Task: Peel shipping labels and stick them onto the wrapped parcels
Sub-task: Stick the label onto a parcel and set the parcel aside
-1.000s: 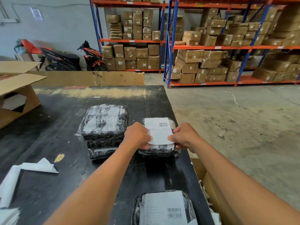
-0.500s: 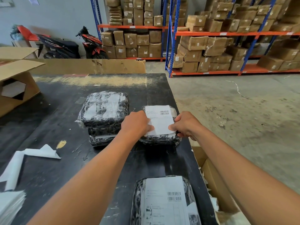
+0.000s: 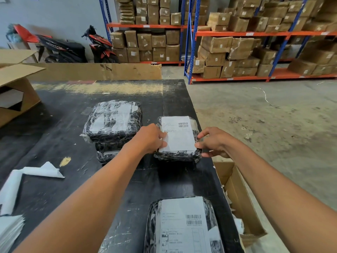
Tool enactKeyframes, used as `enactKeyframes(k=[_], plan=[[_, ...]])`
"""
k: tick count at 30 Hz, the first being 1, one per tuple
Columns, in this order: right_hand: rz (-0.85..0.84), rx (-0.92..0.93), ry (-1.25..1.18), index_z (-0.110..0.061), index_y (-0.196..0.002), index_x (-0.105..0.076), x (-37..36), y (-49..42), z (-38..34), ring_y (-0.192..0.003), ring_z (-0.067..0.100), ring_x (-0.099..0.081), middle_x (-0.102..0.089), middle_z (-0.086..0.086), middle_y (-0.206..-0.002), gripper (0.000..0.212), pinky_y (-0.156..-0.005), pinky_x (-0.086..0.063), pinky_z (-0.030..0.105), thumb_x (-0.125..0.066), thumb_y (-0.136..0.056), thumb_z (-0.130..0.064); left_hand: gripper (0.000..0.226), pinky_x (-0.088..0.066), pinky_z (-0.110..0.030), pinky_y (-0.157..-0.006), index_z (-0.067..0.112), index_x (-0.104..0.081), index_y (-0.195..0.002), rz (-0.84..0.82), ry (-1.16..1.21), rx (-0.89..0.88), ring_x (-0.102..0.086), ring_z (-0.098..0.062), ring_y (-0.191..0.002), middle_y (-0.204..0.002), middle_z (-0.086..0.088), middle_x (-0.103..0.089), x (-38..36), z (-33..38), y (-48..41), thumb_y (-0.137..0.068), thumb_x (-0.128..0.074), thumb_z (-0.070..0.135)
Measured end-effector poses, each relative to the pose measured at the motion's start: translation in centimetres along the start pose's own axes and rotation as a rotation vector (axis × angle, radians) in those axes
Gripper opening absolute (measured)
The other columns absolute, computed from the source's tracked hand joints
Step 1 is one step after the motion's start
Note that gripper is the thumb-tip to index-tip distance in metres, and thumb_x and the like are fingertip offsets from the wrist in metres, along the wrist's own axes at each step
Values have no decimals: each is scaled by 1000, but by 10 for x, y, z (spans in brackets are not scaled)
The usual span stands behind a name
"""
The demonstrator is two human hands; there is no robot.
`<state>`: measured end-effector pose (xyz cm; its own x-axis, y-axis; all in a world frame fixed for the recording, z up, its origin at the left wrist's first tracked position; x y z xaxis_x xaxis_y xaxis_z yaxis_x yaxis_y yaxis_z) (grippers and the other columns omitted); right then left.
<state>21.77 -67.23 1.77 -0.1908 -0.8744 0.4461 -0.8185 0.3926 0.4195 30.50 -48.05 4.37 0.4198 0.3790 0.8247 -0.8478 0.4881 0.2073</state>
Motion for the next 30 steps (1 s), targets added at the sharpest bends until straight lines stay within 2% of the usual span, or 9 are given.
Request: enactKeyframes(k=[2, 4, 7, 11, 14, 20, 25, 27, 30], plan=[[-29, 25, 32, -13, -96, -63, -3, 2, -6, -77, 18, -58, -62, 8, -99, 15, -82, -61, 41, -73, -87, -6, 47, -61, -38, -80, 10, -60, -134, -32, 75, 15, -67, -25, -96, -142, -2, -55, -2, -1, 0, -90, -71, 23], [-43, 60, 106, -18, -79, -60, -12, 3, -13, -80, 16, -57, -64, 3, -94, 24, -69, -61, 33, -83, -79, -26, 56, -62, -33, -67, 10, -62, -131, -32, 95, 26, -67, -21, -88, -140, 2, -55, -3, 1, 2, -85, -75, 39], [35, 122, 258, -10, -98, -62, -19, 0, -16, -85, 19, -66, -69, 4, -99, 53, -58, -58, 30, -90, -65, -41, 64, -61, -38, -73, 11, -66, -124, 60, 65, 8, -68, -24, -88, -124, -6, -65, -3, 2, 3, -73, -83, 45], [-18, 154, 317, -5, -96, -60, -19, 4, -19, -77, 23, -70, -67, 8, -91, 41, -63, -61, 35, -88, -73, -24, 69, -62, -39, -71, 9, -58, -136, 17, 108, 2, -68, -26, -89, -133, -11, -60, -3, -2, 6, -76, -84, 30], [-78, 132, 262, -4, -98, -57, -13, 8, -17, -92, 33, -72, -63, 9, -96, 33, -79, -61, 43, -83, -77, -5, 68, -62, -34, -70, 8, -54, -140, -36, 94, -22, -68, -24, -85, -138, -12, -56, -3, 0, 6, -80, -82, 23], [-46, 135, 353, -6, -100, -66, -19, 2, -20, -80, 21, -72, -71, 5, -98, 51, -69, -62, 33, -90, -67, -36, 81, -61, -37, -72, 9, -56, -137, 17, 54, -12, -72, -23, -74, -128, -10, -65, -4, 2, 8, -70, -87, 41], [-77, 90, 155, -4, -108, -56, -13, 1, -11, -88, 31, -71, -65, 17, -106, 40, -78, -62, 41, -82, -78, -5, 68, -59, -35, -77, 15, -54, -141, 10, 90, 13, -71, -24, -69, -142, -10, -54, -5, -1, 10, -80, -82, 26], [-98, 71, 84, -6, -114, -53, -9, -1, -4, -83, 27, -69, -60, 17, -109, 42, -77, -62, 40, -78, -81, 2, 67, -60, -37, -81, 16, -52, -142, 17, 143, 7, -66, -19, -71, -135, -14, -59, -7, -4, 10, -81, -80, 17], [-122, 25, -24, -12, -110, -57, -7, 0, 4, -85, 24, -67, -57, 14, -113, 34, -75, -61, 36, -70, -85, 8, 74, -57, -43, -87, 12, -42, -147, 30, 223, 29, -56, -19, -71, -90, -9, -63, -12, -14, 11, -82, -76, 6]])
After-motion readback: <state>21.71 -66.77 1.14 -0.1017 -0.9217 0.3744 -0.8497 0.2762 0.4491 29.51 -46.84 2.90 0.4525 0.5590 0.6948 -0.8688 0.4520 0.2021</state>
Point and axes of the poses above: each hand's wrist, its own y-axis away from the middle knuckle, its own x-axis out of the back of the hand, z = x × y, the point moved 8 cm from there along -y, towards the middle knuckle
